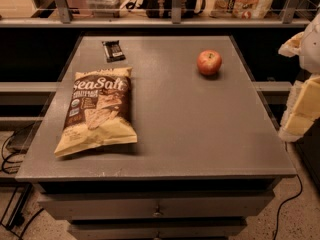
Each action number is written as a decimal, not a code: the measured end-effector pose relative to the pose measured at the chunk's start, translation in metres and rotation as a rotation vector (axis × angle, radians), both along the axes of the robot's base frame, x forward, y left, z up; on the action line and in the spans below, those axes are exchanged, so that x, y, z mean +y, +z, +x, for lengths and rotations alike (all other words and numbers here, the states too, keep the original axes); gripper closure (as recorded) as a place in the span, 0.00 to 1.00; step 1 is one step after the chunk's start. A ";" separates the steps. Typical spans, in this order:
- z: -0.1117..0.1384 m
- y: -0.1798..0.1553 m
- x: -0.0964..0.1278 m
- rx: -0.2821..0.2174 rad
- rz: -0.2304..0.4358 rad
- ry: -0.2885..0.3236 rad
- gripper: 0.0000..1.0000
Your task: Pick apple
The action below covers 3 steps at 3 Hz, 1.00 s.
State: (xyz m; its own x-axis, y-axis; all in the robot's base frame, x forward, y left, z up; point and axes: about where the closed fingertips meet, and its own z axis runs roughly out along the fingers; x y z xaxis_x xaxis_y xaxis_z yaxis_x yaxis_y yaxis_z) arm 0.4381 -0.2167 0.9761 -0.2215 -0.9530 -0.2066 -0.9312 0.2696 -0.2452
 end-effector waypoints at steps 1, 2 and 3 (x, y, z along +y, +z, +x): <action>0.000 0.000 0.000 0.000 0.000 0.000 0.00; 0.000 0.000 0.000 0.000 0.000 0.000 0.00; 0.019 -0.008 0.006 -0.019 0.133 0.003 0.00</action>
Offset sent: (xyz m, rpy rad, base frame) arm 0.0542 0.0144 -0.0200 0.3788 -0.0386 0.0077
